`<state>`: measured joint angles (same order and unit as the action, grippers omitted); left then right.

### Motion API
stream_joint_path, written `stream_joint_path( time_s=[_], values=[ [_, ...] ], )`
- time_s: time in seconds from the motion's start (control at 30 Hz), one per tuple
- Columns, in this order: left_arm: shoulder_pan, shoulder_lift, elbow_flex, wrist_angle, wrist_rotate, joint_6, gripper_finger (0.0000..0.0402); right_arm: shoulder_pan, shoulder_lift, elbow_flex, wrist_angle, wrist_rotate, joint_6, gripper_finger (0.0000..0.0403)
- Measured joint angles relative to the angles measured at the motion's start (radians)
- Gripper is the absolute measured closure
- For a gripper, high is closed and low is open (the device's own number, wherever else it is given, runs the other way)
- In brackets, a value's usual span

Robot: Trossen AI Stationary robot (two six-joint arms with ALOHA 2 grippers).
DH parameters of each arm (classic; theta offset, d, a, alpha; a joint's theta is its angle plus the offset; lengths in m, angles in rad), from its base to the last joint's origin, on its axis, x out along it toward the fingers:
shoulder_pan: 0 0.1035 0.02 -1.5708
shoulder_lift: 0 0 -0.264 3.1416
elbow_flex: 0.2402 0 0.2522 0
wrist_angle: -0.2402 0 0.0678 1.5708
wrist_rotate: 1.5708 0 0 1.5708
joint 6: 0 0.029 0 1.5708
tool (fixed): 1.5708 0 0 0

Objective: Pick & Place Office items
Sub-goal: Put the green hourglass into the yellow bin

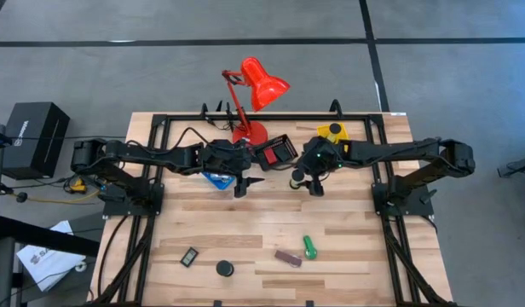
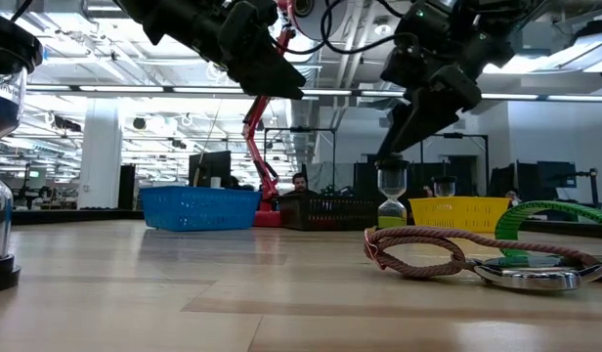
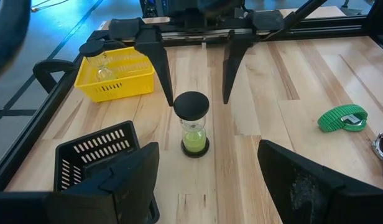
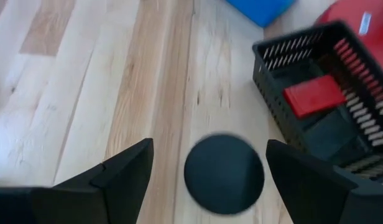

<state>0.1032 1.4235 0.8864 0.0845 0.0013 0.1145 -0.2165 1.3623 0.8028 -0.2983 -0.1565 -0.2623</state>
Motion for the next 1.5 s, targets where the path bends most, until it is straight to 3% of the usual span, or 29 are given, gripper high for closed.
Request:
stream_joint_path(
  time_s=[0.9, 1.5],
  values=[
    [0.000, 0.000, 0.000, 0.001, 0.000, 0.000, 0.0133, 0.000, -0.001, 0.000, 0.051, 0.000, 0.001, 0.0099],
    [0.000, 0.000, 0.000, 0.002, 0.000, 0.000, 0.0133, 0.000, 0.131, 0.003, 0.054, 0.000, 0.045, 0.0099]
  ],
)
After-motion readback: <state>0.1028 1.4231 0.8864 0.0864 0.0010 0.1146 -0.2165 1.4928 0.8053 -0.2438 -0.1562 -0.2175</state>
